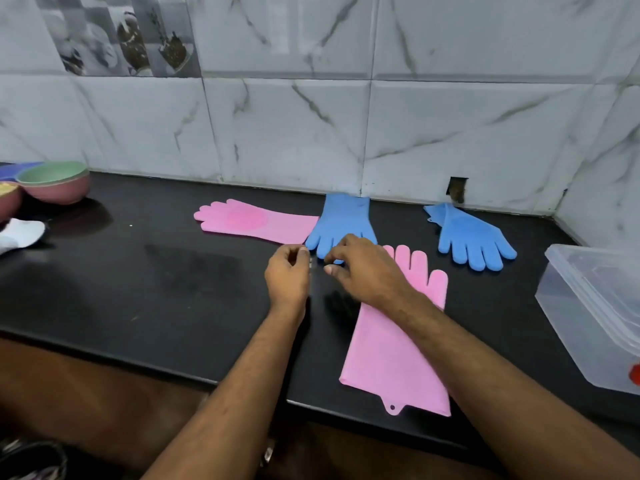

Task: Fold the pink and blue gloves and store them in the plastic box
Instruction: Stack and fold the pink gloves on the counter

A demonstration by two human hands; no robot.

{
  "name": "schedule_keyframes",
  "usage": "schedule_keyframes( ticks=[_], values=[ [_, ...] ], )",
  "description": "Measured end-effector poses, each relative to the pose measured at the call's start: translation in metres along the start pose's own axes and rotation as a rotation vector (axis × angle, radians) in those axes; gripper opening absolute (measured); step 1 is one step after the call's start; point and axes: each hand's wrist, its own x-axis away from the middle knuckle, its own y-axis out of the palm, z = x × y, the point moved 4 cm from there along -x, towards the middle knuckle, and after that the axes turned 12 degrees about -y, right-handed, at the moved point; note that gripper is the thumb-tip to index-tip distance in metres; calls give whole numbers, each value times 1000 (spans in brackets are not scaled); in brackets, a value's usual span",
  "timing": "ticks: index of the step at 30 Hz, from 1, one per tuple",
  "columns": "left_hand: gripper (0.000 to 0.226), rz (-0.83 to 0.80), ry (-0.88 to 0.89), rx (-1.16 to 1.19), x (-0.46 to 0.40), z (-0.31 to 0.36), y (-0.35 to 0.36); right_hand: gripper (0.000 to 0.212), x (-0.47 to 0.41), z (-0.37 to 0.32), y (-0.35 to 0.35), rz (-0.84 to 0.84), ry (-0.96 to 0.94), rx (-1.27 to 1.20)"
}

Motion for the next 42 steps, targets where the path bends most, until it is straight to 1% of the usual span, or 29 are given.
schedule_keyframes(
  ticks=[2, 4, 6, 8, 10, 11, 13, 15, 17, 19, 20, 23, 25, 26, 29, 31, 33, 35, 36, 38, 39, 40, 42],
  values=[
    [11, 90, -20, 63, -17, -1, -20, 21, -26, -13, 14, -20, 17, -40],
    [11, 163, -40, 139, -32, -2, -39, 26, -50, -20, 35, -66, 50, -38],
    [14, 184, -74, 213, -44, -4, -50, 38, -68, -23, 58, -148, 75, -75],
    [17, 166, -106, 255, -54, -7, -53, 48, -80, -26, 77, -172, 116, -200],
    [17, 130, -107, 261, -58, -7, -50, 44, -94, -24, 90, -126, 175, -189],
    [19, 117, -99, 263, -60, -8, -48, 38, -100, -23, 93, -95, 225, -161],
    [21, 99, -92, 267, -64, -10, -47, 27, -107, -23, 98, -34, 263, -90],
    [20, 91, -104, 279, -69, -13, -47, 26, -112, -26, 104, 11, 230, -39],
    [19, 90, -115, 294, -73, -16, -48, 25, -113, -26, 106, 62, 264, -20],
    [18, 97, -116, 301, -74, -16, -48, 21, -114, -27, 101, 86, 277, 92],
    [17, 102, -118, 304, -73, -15, -48, 22, -115, -28, 98, 96, 248, 162],
    [18, 106, -140, 340, -72, -13, -50, 20, -116, -43, 91, 201, 71, 167],
    [27, 100, -171, 375, -72, -12, -52, 11, -112, -54, 89, 299, -58, 53],
    [33, 85, -185, 403, -71, -10, -52, 11, -108, -58, 87, 323, -94, -32],
    [45, 13, -235, 510, -67, -7, -52, 19, -96, -63, 82, 277, -45, -346],
    [53, -40, -280, 588, -65, -5, -55, 19, -88, -66, 75, 318, -1, -476],
    [65, -150, -360, 742, -60, -2, -57, 19, -79, -73, 67, 357, 26, -574],
    [74, -257, -393, 810, -56, 4, -56, 21, -71, -80, 59, 352, 29, -698],
    [73, -340, -398, 853, -54, 9, -55, 22, -65, -83, 56, 336, 30, -783],
    [56, -411, -437, 879, -55, 8, -51, 24, -53, -87, 48, 311, 54, -976],
    [54, -421, -463, 901, -52, 8, -52, 24, -47, -87, 45, 307, 70, -1074],
    [61, -419, -484, 891, -45, 9, -56, 25, -40, -86, 42, 307, 82, -1164],
    [90, -527, -452, 810, -32, 11, -60, 25, -27, -80, 36, 299, 90, -1324]
  ],
)
